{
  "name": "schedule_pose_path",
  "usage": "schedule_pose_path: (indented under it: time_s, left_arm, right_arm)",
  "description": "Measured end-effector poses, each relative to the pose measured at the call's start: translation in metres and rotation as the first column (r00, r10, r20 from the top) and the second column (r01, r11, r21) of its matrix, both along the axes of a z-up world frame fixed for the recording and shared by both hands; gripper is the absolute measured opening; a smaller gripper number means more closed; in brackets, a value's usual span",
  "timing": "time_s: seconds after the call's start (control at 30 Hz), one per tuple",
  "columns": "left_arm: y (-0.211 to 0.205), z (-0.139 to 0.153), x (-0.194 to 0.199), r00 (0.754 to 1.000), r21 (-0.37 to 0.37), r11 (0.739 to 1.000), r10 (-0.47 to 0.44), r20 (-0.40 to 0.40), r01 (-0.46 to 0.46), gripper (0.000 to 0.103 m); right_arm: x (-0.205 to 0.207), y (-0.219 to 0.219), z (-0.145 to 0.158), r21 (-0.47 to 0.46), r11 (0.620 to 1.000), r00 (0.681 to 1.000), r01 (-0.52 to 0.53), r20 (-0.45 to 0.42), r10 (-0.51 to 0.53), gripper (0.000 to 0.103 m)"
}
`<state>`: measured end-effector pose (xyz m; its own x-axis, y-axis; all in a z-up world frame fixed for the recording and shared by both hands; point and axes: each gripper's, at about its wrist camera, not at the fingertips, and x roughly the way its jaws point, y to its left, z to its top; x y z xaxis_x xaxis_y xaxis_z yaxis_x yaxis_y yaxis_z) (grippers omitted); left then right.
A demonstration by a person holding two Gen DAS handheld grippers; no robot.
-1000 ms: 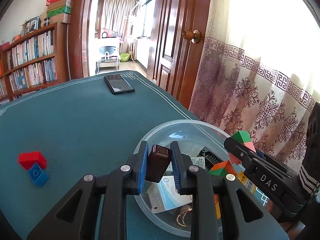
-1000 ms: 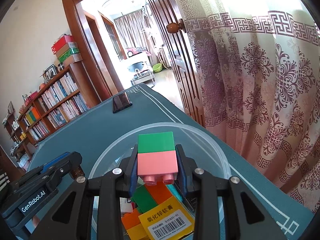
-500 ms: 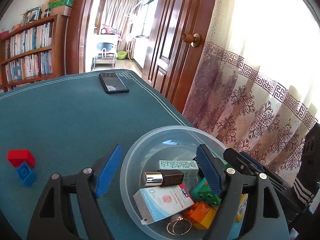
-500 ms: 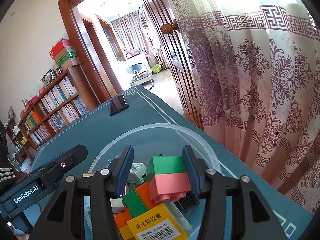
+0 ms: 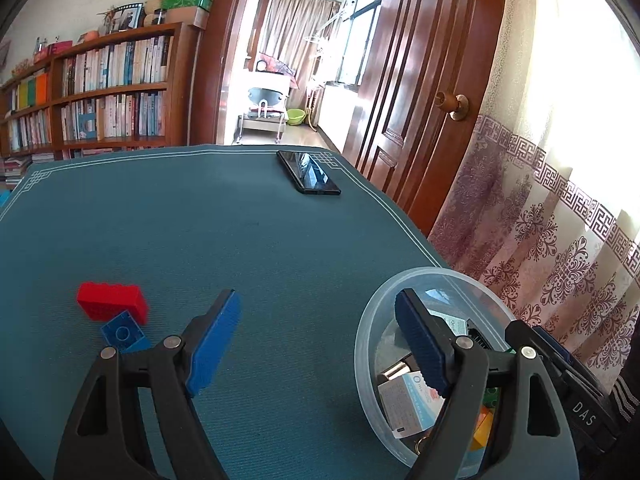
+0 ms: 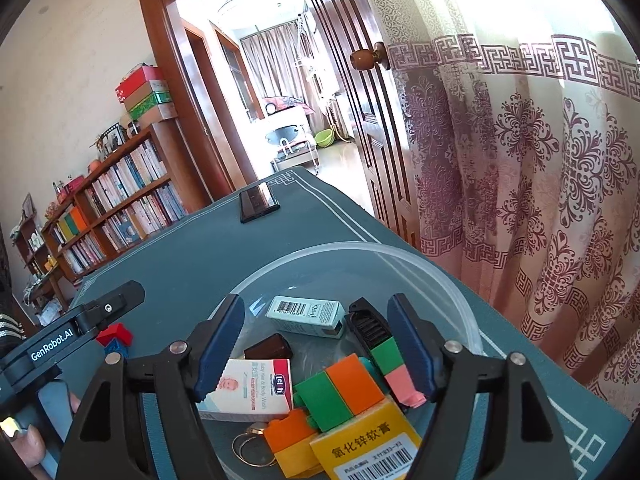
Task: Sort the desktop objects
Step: 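Withdraw both open tools from the bowl toward the red and blue bricks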
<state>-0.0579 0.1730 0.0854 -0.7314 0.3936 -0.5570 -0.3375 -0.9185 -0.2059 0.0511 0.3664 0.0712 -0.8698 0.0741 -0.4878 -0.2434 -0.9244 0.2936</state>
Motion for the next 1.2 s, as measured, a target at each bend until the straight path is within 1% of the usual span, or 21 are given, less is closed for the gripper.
schedule_pose_path:
  time_s: [0.27, 0.5, 0.63, 0.87, 1.07, 1.2]
  left_arm:
    - [-0.017, -0.005, 0.001, 0.999, -0.021, 0.999, 0.044, -0.002, -0.044, 0.083]
    - [-0.048, -0.008, -0.003, 0.994, -0.006, 0.994, 0.108, 0.015, -0.108, 0.083]
    - [-0.066, -0.012, -0.005, 0.988, -0.022, 0.988, 0.151, 0.029, -0.151, 0.083]
    - [-0.096, -0.015, -0.005, 0.976, -0.058, 0.975, 0.215, 0.025, -0.214, 0.083]
    - [-0.122, -0.023, -0.007, 0.96, -0.084, 0.959, 0.276, 0.044, -0.272, 0.083]
    - [-0.135, -0.029, -0.006, 0.951, -0.087, 0.951, 0.303, 0.06, -0.297, 0.083]
  right_arm:
    - [-0.004, -0.02, 0.001, 0.022, 0.999, 0.999, -0.044, 0.006, 0.044, 0.08]
    - [-0.008, -0.037, -0.002, 0.032, 0.995, 0.996, -0.093, 0.014, 0.092, 0.081]
    - [-0.01, -0.048, -0.004, 0.035, 0.992, 0.992, -0.124, 0.018, 0.124, 0.081]
    - [-0.012, -0.065, -0.006, 0.04, 0.984, 0.984, -0.176, 0.024, 0.175, 0.081]
    - [-0.012, -0.08, -0.006, 0.047, 0.975, 0.976, -0.218, 0.021, 0.218, 0.081]
    - [-0.012, -0.09, -0.004, 0.059, 0.967, 0.969, -0.247, 0.019, 0.246, 0.081]
